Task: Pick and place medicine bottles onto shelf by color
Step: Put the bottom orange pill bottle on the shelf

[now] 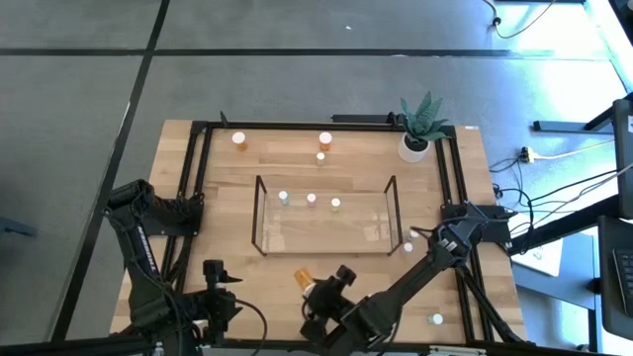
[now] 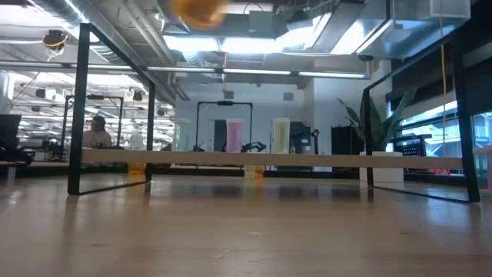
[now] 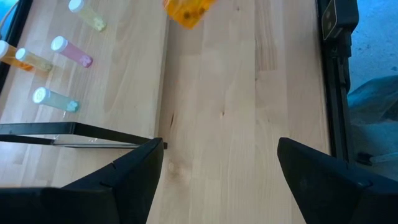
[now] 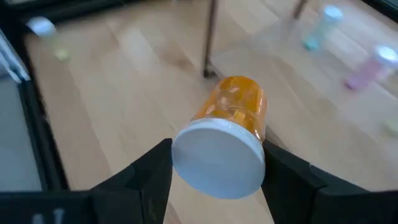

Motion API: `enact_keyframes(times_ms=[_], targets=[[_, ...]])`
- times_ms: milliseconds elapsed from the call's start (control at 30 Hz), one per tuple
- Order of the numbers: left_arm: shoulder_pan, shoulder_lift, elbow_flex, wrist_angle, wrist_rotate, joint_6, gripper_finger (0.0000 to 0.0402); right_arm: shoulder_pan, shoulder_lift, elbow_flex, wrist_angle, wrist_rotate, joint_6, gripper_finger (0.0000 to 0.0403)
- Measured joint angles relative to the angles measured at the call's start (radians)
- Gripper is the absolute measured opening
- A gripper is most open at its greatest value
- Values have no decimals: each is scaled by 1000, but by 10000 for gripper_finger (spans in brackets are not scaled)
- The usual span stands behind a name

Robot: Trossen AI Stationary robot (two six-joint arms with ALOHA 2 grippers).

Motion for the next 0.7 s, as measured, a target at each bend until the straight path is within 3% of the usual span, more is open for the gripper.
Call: enact_keyframes(times_ms=[400,700], targets=[[0,0,0,0,0,0,309,-43,-169,4,-382,-242,196,209],[12,0,0,7,-41,37,309,-220,-254,2,-377,-593,-7,209]])
